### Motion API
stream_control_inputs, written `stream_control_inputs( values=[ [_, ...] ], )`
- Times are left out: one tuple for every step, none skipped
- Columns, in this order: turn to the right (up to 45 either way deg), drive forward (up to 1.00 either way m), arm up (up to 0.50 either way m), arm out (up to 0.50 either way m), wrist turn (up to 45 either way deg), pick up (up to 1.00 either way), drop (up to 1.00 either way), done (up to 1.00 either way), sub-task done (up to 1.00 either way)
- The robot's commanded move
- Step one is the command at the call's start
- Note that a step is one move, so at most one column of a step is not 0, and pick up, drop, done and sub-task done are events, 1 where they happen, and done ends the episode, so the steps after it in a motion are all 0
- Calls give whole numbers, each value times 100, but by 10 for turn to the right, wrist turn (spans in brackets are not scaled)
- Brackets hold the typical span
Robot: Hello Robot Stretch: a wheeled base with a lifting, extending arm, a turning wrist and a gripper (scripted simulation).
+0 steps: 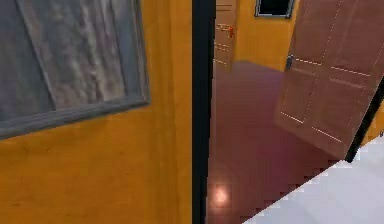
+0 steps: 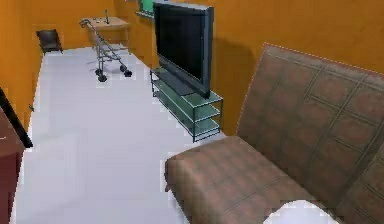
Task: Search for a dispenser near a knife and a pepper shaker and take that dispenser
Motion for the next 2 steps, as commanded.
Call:
stream_control_inputs(
  values=[
    [390, 0, 0, 0, 0, 0, 0, 0, 0],
    [0, 55, 0, 0, 0, 0, 0, 0, 0]
  ],
)
